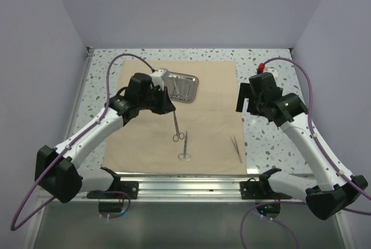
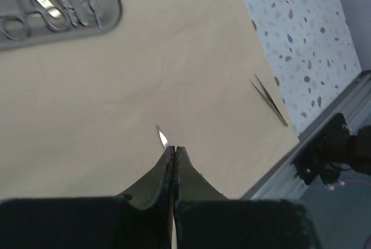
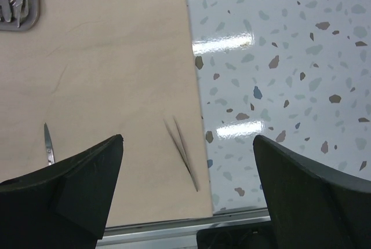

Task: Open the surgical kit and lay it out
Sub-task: Place the medical item in the surgical kit.

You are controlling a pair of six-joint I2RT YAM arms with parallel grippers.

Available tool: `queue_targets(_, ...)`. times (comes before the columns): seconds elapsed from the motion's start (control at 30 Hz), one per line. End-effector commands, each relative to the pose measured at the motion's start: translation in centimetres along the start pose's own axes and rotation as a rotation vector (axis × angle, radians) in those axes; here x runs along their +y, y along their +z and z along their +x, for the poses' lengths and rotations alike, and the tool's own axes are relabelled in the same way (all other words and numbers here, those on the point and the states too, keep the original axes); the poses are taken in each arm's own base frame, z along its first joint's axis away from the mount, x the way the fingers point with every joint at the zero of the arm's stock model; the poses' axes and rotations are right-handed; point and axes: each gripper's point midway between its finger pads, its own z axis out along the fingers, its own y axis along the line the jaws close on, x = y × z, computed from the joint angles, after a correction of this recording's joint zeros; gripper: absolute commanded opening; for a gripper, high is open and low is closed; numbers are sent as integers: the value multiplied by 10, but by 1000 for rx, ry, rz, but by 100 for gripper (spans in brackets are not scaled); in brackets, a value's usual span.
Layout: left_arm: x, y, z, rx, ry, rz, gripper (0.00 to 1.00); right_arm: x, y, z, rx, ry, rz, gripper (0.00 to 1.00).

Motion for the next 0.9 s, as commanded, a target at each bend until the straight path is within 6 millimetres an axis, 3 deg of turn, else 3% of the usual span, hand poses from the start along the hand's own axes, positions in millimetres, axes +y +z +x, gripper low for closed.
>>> queue_targets(0.0, -29, 1, 34, -19, -62, 150, 0, -1, -3, 8, -2, 14, -35, 99)
queue_targets(0.07, -39, 5, 52, 2, -91, 169, 0, -2, -3, 14, 5, 13, -37, 98)
queue_targets(0.23, -29, 34, 91, 56, -136, 122, 0, -6, -2, 28, 32, 6, -38, 98)
queue_targets(0.4, -26, 61, 90, 72, -116, 86, 0, -5, -3, 28, 35, 6, -46, 98)
queue_targets(0.47, -10, 71, 107, 158, -104, 8, 0, -6, -3, 27, 37, -2, -38, 98)
queue_targets(0.5, -4, 75, 97, 151, -93, -51, 1, -6, -6, 24, 29, -1, -38, 98)
queue_targets(0.53, 9, 82, 107, 201, -81, -107, 5, -7, -7, 23, 24, -6, -37, 98)
queue_targets(0.6, 22, 84, 107, 236, -58, -196, 26, -9, -9, 19, 11, -12, -30, 98)
queue_targets(0.67, 30, 79, 103, 243, -38, -253, 44, -11, -10, 17, 6, -19, -22, 98)
queue_targets(0.77, 36, 76, 72, 181, 0, -320, 61, -14, -12, 14, -4, -26, -9, 98)
queue_targets(0.87, 43, 76, 14, 81, 2, -390, 61, -16, -13, 13, -9, -30, 1, 98)
